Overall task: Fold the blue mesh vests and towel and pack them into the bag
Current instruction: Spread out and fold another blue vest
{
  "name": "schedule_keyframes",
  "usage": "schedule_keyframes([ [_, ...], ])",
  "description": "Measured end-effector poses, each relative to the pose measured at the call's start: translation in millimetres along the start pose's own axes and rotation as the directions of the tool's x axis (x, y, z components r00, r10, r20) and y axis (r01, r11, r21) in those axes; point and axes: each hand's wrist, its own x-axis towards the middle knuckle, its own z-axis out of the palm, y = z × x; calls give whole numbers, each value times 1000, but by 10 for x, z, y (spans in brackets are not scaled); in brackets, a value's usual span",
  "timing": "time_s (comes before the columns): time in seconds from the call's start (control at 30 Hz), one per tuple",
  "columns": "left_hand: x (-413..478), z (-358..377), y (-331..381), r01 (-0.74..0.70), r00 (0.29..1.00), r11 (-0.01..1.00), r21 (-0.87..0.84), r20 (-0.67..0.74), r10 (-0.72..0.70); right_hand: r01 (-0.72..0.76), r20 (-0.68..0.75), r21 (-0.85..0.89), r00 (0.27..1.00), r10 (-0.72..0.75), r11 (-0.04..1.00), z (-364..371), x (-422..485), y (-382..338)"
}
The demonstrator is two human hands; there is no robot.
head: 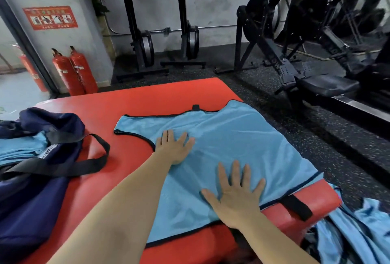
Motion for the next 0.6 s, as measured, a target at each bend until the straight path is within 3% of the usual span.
schedule_keyframes([
  [0.2,26,-32,-414,90,996,992,84,5,-90,-88,67,58,994,84,994,24,-82,-203],
  [0.4,-150,-97,-748,137,990,970,202,-4,-139,-23,133,146,991,3,989,119,-386,-699],
  [0.47,-257,-81,-760,129,991,960,251,-52,-119,-11,82,170,997,-3,985,-16,-333,-609],
  [0.6,-536,34,-549,55,994,981,187,-107,-35,-58,-213,165,973,93,985,-306,-99,-49],
])
